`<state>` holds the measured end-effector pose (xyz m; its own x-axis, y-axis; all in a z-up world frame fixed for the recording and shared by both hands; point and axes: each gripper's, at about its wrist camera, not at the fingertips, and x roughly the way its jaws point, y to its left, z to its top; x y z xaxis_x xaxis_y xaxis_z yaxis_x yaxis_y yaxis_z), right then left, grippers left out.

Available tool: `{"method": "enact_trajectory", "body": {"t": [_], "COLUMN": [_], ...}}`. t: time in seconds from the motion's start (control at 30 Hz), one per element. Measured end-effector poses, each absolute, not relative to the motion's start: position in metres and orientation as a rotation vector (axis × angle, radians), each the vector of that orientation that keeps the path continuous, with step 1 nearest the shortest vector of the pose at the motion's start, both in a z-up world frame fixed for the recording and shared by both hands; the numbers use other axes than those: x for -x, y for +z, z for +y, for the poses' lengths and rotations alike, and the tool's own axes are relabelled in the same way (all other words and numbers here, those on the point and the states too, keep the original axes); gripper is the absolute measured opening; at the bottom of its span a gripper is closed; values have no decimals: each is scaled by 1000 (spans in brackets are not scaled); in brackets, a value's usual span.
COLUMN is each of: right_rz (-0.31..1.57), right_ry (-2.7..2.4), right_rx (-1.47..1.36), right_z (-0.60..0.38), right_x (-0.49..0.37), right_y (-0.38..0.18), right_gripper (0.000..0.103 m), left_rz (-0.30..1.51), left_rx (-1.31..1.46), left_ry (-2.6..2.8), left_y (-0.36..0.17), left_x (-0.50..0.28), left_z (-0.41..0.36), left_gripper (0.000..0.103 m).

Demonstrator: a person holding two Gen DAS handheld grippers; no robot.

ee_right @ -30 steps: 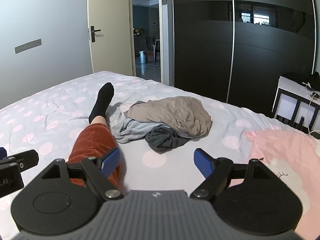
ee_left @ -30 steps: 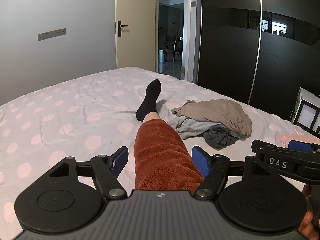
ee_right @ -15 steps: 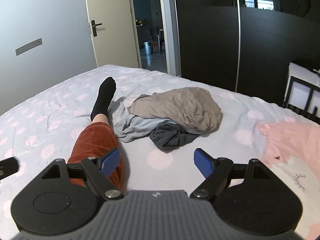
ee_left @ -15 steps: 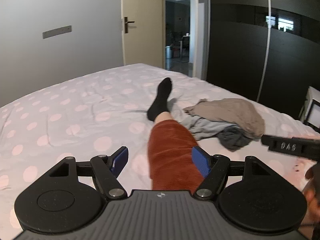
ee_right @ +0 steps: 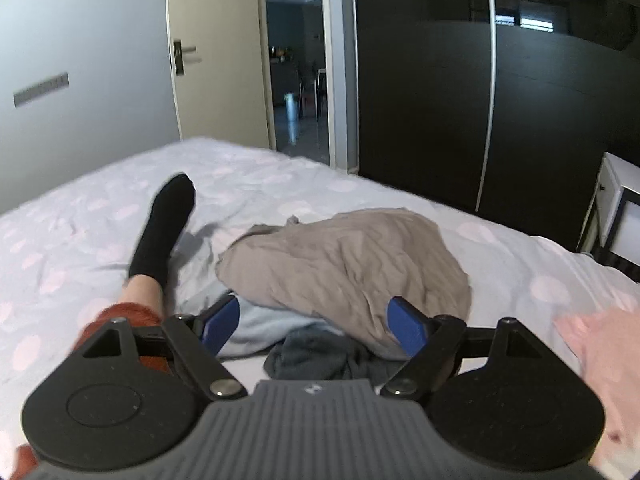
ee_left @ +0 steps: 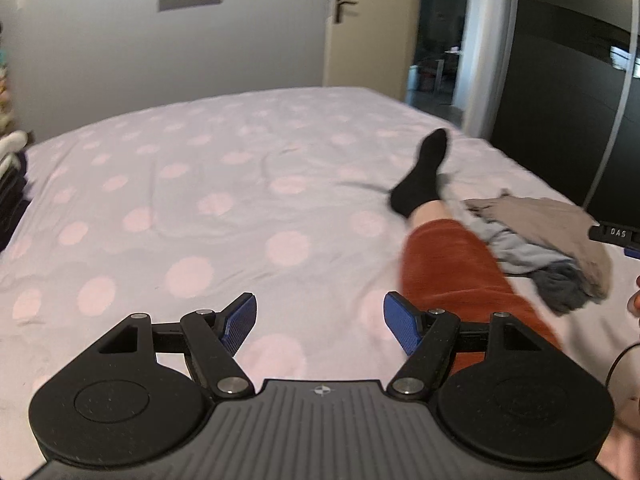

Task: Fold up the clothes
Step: 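Grasp the beige shirt with the right gripper and lift it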

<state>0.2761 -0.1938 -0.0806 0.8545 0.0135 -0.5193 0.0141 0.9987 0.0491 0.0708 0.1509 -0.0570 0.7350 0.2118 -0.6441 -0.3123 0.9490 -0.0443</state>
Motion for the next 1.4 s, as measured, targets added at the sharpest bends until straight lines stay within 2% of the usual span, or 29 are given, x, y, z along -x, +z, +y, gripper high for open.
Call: {"method": "enact_trajectory", "body": {"t": [0.43, 0.5, 0.57, 0.67, 0.8, 0.83, 1.07, 1.4], "right_rz": [688, 687, 682, 666, 642, 635, 546, 229], "right_ry": [-38, -48, -55, -51, -46, -45, -62, 192], "right_rx": [15, 45, 58, 60, 65, 70, 76, 92], "right_z": [-166, -161, -160, -165, -174, -176, -182, -118], "right_x": [-431, -442, -443, -437, -432, -432, -426, -358], "right_y": [-142, -145, -145, -136, -124, -120, -62, 103], "right_gripper": [85, 83, 78, 58, 12, 6, 4, 4], "left_rz": [828, 845, 857, 868, 879, 878, 824, 661], "left_rx": [241, 245, 248, 257, 265, 265, 270, 264], "left_ry": [427, 432, 432, 420, 401, 398, 431, 517], "left_y": [-100, -104, -108, -111, -114, -114, -92, -36], "left_x": [-90, -89, -90, -92, -95, -93, -68, -13], "left_z": [215, 221, 224, 226, 224, 223, 226, 235], "left_gripper": [83, 83, 83, 83, 83, 83, 83, 83]}}
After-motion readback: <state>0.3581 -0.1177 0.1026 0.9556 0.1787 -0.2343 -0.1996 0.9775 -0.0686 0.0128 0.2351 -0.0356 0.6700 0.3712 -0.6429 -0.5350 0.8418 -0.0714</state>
